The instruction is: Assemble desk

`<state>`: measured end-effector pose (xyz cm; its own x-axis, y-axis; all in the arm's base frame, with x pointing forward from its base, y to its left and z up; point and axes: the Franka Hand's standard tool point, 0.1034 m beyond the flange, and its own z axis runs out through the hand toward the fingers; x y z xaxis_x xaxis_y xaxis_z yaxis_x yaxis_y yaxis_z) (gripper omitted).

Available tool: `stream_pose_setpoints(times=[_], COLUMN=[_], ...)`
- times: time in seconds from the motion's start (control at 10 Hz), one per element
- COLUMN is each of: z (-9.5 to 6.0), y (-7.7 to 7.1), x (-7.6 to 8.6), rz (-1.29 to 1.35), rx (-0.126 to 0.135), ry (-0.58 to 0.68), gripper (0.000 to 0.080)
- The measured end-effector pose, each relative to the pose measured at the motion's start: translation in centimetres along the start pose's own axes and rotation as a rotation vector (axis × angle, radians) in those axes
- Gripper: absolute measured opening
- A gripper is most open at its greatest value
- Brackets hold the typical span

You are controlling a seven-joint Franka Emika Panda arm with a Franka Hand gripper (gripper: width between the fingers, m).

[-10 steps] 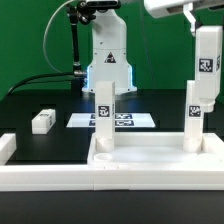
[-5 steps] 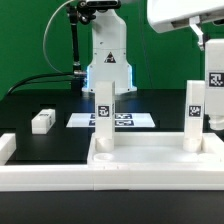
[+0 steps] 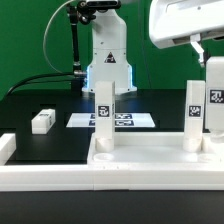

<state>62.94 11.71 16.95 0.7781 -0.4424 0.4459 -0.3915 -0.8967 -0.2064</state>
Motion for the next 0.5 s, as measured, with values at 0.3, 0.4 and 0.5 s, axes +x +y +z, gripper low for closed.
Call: stream_pose_setpoints(times=[0.3, 0.4, 0.5], z=[0.4, 0.3, 0.4], y=[0.9, 1.2, 1.2], x=[0.0, 0.5, 1.0], rz=[-0.027, -0.039, -0.044], rx=[-0.015, -0.017, -0.016], ry=[-0.006, -0.002, 0.003], gripper=[0.0287, 0.0287, 0.0287])
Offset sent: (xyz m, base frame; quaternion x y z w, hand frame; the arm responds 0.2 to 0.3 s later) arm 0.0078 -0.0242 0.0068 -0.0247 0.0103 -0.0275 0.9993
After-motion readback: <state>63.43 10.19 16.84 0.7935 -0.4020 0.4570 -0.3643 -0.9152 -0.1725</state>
